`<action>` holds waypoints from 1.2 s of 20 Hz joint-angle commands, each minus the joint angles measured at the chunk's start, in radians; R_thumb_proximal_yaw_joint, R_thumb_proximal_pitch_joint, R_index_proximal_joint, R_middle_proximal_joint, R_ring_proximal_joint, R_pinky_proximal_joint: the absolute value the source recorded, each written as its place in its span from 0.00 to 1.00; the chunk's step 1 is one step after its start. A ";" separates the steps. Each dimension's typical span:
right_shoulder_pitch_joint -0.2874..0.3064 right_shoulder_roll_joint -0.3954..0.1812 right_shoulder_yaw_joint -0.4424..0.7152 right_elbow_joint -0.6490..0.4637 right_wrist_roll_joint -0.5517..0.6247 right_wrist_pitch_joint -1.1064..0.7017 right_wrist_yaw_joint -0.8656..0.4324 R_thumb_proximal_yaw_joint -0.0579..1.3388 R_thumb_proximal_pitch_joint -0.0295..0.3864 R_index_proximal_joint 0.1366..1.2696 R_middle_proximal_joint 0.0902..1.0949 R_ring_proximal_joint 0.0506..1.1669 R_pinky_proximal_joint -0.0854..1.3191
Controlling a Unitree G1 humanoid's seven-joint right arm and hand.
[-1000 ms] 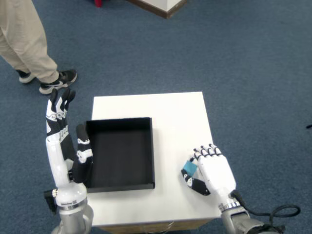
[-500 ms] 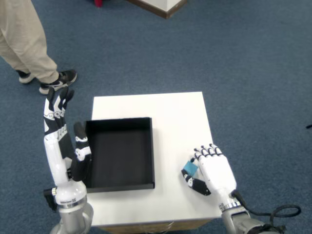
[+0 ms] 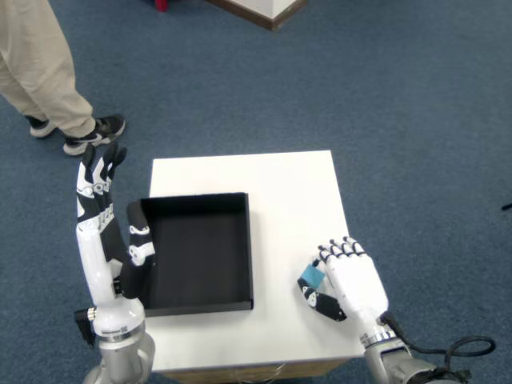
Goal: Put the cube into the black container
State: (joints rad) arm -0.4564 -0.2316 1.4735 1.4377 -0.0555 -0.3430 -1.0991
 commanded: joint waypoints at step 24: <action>-0.297 -0.004 0.039 -0.151 -0.182 -0.281 -0.549 0.86 0.50 0.80 0.31 0.24 0.21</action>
State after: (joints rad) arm -0.7074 -0.2229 1.5311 1.2964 -0.2404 -0.5932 -1.5928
